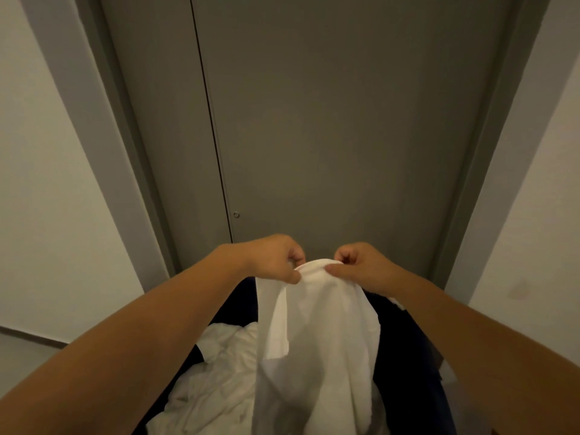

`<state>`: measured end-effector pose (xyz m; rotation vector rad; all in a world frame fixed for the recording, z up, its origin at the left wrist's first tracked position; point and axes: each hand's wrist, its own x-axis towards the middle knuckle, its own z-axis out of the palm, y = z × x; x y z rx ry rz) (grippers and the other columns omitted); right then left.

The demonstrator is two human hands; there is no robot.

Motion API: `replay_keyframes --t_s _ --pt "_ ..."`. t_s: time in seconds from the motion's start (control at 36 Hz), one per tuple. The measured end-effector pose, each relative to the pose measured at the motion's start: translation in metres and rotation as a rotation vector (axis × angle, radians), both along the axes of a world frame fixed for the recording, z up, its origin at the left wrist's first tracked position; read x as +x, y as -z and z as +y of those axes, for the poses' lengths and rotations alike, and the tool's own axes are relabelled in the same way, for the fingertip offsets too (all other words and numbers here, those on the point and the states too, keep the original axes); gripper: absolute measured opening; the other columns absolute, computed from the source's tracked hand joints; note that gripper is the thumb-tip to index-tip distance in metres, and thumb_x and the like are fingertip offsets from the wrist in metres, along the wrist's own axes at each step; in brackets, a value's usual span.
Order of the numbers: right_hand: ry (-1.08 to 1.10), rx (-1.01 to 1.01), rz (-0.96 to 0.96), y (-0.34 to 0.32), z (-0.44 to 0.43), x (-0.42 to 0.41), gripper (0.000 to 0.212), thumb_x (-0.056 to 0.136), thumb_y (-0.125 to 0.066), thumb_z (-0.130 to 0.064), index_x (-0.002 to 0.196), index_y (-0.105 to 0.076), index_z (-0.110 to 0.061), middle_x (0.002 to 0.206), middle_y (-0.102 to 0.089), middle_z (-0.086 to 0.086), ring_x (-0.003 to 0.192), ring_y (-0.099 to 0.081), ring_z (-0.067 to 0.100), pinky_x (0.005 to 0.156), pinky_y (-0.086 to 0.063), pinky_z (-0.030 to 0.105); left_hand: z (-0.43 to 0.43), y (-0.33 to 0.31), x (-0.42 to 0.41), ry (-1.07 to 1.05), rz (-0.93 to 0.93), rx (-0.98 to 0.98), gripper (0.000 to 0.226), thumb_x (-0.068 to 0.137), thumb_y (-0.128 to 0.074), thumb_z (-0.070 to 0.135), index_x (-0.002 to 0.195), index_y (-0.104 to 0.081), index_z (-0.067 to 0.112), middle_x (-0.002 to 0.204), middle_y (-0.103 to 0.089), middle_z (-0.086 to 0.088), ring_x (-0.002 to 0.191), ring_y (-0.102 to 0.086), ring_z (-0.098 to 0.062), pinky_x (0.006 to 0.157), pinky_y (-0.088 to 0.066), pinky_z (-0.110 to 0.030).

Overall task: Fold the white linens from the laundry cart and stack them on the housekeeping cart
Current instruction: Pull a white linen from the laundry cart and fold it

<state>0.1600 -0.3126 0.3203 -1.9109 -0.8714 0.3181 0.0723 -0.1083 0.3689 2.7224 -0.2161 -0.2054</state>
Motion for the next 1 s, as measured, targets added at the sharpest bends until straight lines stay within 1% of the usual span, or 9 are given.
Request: replay_keyframes --t_s 0.14,0.22,0.31,0.42,0.47,0.64,0.83,0.94,1.0 --pt "-0.171 -0.189 0.072 0.001 -0.017 0.000 0.014 0.077 -0.076 -0.003 0.070 -0.064 -0.005 0.063 -0.057 0.000 0.060 -0.049 0.009 0.058 -0.040 0.023 -0.008 -0.007 0.006 0.018 -0.040 0.028 0.010 0.087 -0.062 0.018 0.082 -0.071 0.018 0.078 -0.068 0.006 0.072 -0.062 -0.010 0.071 -0.050 -0.026" --pt "-0.164 -0.290 0.042 0.009 -0.017 -0.003 0.023 0.075 -0.080 -0.017 0.079 -0.067 0.000 0.071 -0.060 0.003 0.067 -0.054 0.011 0.064 -0.042 0.029 -0.019 -0.015 0.010 0.065 -0.062 0.059 0.014 0.090 -0.058 0.019 0.080 -0.068 0.022 0.085 -0.069 0.002 0.082 -0.064 -0.017 0.076 -0.052 -0.032" --pt "-0.073 -0.218 0.012 0.006 -0.021 -0.002 0.033 0.080 -0.076 -0.034 0.078 -0.070 -0.001 0.069 -0.059 0.003 0.065 -0.052 0.011 0.062 -0.039 0.028 -0.018 -0.011 0.012 0.056 -0.060 0.066 0.015 0.093 -0.056 0.021 0.086 -0.069 0.020 0.089 -0.068 0.002 0.085 -0.063 -0.017 0.080 -0.052 -0.032" --pt "-0.021 -0.085 0.015 -0.010 -0.025 0.004 0.017 0.085 -0.070 -0.015 0.070 -0.073 -0.008 0.073 -0.062 0.008 0.067 -0.054 0.011 0.067 -0.042 0.030 -0.010 0.003 0.008 0.011 -0.038 -0.002 0.012 0.091 -0.061 0.023 0.090 -0.073 0.019 0.092 -0.071 0.000 0.088 -0.065 -0.018 0.081 -0.051 -0.032" --pt "-0.077 -0.123 0.009 -0.017 -0.024 0.007 0.025 0.082 -0.068 -0.004 0.061 -0.072 -0.016 0.078 -0.066 0.006 0.070 -0.058 0.011 0.074 -0.044 0.033 -0.009 0.007 0.007 0.015 -0.051 -0.022 0.010 0.090 -0.063 0.024 0.088 -0.073 0.021 0.090 -0.070 0.002 0.085 -0.065 -0.016 0.079 -0.051 -0.031" --pt "-0.190 -0.315 0.046 -0.032 -0.036 0.009 0.019 0.074 -0.070 -0.006 0.067 -0.066 0.011 0.083 -0.067 0.002 0.076 -0.059 0.013 0.084 -0.046 0.033 -0.005 0.011 0.003 0.070 -0.055 0.040 0.008 0.086 -0.065 0.018 0.088 -0.072 0.013 0.088 -0.063 0.003 0.078 -0.059 -0.011 0.074 -0.048 -0.024" --pt "-0.161 -0.293 0.039 -0.032 -0.044 0.011 0.037 0.060 -0.065 -0.013 0.059 -0.048 0.020 0.079 -0.061 0.015 0.071 -0.053 0.018 0.077 -0.043 0.036 -0.006 0.014 0.003 0.149 -0.095 0.099 0.009 0.080 -0.068 0.019 0.089 -0.070 0.019 0.084 -0.055 0.015 0.082 -0.057 -0.010 0.075 -0.049 -0.026" --pt "-0.103 -0.167 0.032 -0.036 -0.043 0.010 0.034 0.060 -0.061 -0.012 0.056 -0.047 0.019 0.075 -0.062 0.003 0.069 -0.053 0.015 0.071 -0.042 0.029 -0.008 0.024 0.002 0.193 -0.132 0.122 0.005 0.084 -0.066 0.017 0.086 -0.070 0.014 0.076 -0.046 0.014 0.072 -0.047 -0.006 0.062 -0.035 -0.015" --pt "-0.081 -0.154 0.041 -0.037 -0.046 0.011 0.023 0.059 -0.058 -0.012 0.051 -0.054 0.009 0.070 -0.063 -0.005 0.065 -0.053 0.011 0.066 -0.042 0.024 -0.009 0.028 0.002 0.155 -0.128 0.081 0.011 0.091 -0.060 0.019 0.087 -0.070 0.015 0.078 -0.045 0.016 0.071 -0.046 -0.004 0.064 -0.033 -0.011"
